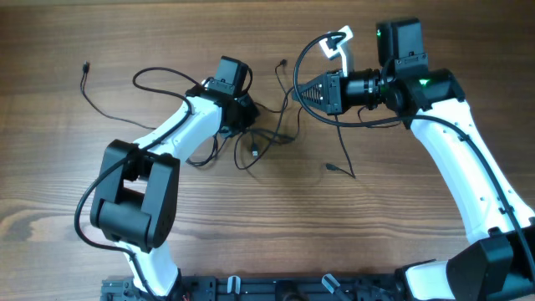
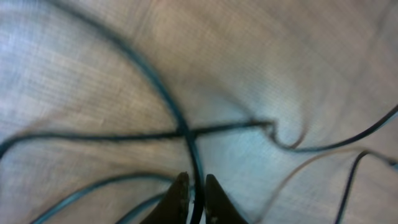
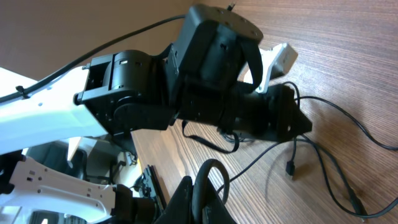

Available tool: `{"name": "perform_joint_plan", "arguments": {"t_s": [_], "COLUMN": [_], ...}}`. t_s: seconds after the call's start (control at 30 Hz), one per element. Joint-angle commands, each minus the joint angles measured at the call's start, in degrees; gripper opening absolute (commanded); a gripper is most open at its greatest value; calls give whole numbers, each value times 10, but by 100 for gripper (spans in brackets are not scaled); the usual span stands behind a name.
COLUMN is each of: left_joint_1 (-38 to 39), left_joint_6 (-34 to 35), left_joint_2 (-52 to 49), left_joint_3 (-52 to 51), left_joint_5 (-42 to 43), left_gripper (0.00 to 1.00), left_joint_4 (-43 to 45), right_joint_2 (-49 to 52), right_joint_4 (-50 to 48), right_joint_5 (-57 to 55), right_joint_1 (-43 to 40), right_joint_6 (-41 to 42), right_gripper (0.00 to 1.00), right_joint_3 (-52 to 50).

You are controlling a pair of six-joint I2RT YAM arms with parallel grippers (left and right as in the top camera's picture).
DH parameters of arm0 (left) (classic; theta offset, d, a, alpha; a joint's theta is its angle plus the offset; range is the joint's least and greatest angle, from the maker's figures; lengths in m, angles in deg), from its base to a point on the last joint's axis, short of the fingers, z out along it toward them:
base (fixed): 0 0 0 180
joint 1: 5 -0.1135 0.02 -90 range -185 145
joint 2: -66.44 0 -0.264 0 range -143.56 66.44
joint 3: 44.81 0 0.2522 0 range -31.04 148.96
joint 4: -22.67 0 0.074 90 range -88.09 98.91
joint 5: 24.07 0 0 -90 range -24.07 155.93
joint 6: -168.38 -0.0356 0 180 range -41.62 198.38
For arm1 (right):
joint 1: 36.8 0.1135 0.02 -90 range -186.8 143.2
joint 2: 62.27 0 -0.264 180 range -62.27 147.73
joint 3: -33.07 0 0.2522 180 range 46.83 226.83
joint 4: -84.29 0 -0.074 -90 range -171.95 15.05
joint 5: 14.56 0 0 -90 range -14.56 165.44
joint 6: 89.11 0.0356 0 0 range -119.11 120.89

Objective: Untangle cables

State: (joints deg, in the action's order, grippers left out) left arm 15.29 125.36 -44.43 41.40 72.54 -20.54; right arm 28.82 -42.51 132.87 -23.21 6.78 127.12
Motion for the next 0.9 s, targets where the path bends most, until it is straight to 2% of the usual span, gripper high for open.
{"name": "perform_joint_plan", "arguments": {"t_s": [0.0,0.13,0.17,0.27,0.3,0.37,0.4,0.47,0.6,0.7,0.77,0.87], "left_joint_1": [-28,-88,-99,-124,-126,-123,-120,-114,-115,-113,-104,-68], "left_joint_6": [-1,-1,0,1,1,1,1,1,4,39,45,68], "left_joint_2": [-4,-4,-4,-5,-5,-5,-5,-5,-3,0,0,0], "left_joint_3": [0,0,0,0,0,0,0,0,6,22,21,21], "left_joint_5": [8,281,301,292,282,237,214,201,286,293,271,124], "left_gripper": [6,11,11,11,17,39,57,85,83,80,79,84], "left_joint_4": [38,141,154,141,122,79,57,25,12,-15,-17,-42], "right_joint_2": [5,5,5,5,5,5,5,5,5,5,5,5], "right_joint_4": [1,7,7,7,7,7,7,5,6,5,5,5], "right_joint_5": [13,-2,-5,-5,-5,-9,-10,-10,-10,-10,-11,-11], "right_joint_1": [1,1,1,1,1,1,1,1,1,1,1,1], "right_joint_6": [-14,-14,-14,-14,-14,-14,-14,-14,-12,-5,5,5], "right_gripper": [4,4,4,4,4,4,4,4,4,4,4,4], "right_joint_3": [-2,-2,-2,-2,-2,-2,-2,-2,-2,-2,-2,-2]}}
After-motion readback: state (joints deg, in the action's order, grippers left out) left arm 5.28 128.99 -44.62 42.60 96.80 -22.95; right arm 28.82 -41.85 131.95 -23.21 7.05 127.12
